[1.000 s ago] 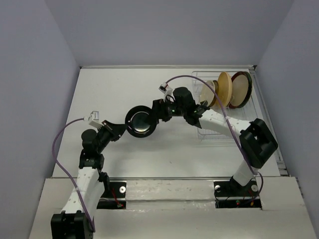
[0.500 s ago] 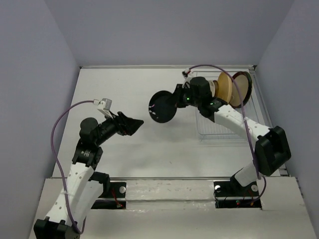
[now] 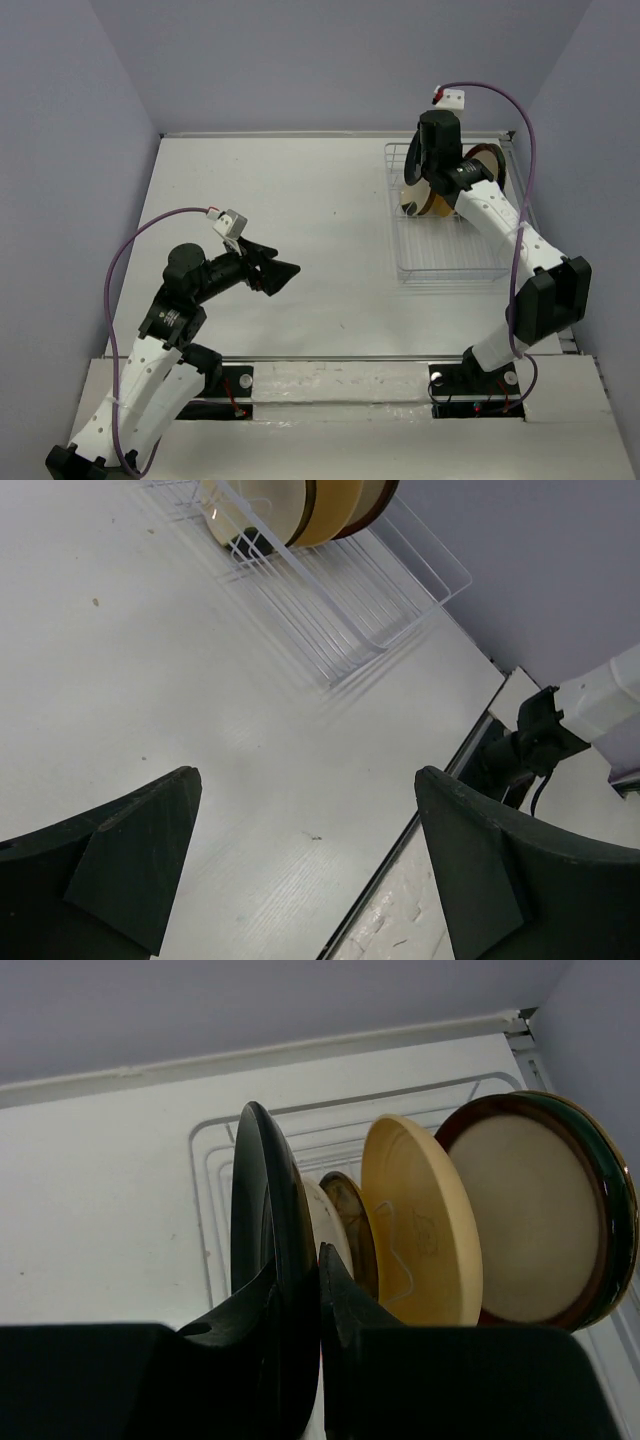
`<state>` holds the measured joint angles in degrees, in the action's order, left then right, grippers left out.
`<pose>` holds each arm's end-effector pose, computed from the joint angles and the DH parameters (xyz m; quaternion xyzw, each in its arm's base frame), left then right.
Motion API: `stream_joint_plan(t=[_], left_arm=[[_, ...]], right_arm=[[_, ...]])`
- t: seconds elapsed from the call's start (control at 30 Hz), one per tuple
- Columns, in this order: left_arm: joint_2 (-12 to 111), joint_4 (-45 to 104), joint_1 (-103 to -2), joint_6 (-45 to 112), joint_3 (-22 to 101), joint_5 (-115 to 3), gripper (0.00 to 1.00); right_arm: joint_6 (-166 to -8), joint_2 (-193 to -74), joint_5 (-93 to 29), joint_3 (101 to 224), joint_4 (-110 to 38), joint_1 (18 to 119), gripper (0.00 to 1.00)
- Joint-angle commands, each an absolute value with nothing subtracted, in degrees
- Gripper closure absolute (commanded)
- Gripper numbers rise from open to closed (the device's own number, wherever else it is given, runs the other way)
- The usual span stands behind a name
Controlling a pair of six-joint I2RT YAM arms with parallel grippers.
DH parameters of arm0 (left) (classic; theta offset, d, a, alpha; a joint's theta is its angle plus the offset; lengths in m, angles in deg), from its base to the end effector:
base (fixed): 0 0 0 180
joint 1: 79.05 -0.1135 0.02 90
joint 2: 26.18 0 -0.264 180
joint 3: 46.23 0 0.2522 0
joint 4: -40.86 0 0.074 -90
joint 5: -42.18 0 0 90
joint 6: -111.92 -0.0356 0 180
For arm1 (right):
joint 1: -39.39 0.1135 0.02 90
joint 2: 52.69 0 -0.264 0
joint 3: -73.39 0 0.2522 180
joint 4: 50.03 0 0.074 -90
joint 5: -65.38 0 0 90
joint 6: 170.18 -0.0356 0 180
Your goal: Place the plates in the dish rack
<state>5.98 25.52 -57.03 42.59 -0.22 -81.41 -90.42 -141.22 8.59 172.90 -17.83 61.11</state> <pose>0.1270 -0.0726 0.3117 0.2097 0.6833 -0.4359 0.5469 0.3394 0.1142 0.3879 0.0815 0.8030 -0.0777 0.5853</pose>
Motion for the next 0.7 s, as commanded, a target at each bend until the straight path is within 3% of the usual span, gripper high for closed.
stream_joint_plan(t=[0.0,0.43,0.6,0.63,0.67], left_arm=[[5.2,26.0,-55.8,41.1,-0.6,-81.6,0.01],[4.9,26.0,-56.8,41.1,-0.6,-80.9,0.01],[5.5,25.9,-58.3,41.2,-0.6,-80.8,0.01],[5.7,25.9,-58.6,41.2,-0.6,-80.8,0.01],[5.9,25.9,-58.9,41.2,-0.6,-80.9,0.01]], right_arm=[[-85.5,-145.5,15.4,177.7,-15.5,61.7,0.93],[-84.8,-154.6,12.2,176.9,-14.6,61.7,0.92],[-84.4,-155.9,9.2,178.6,-14.6,61.7,0.8],[-83.9,-156.3,8.6,178.7,-14.6,61.7,0.75],[-83.6,-156.4,8.5,178.9,-14.5,61.7,0.59]])
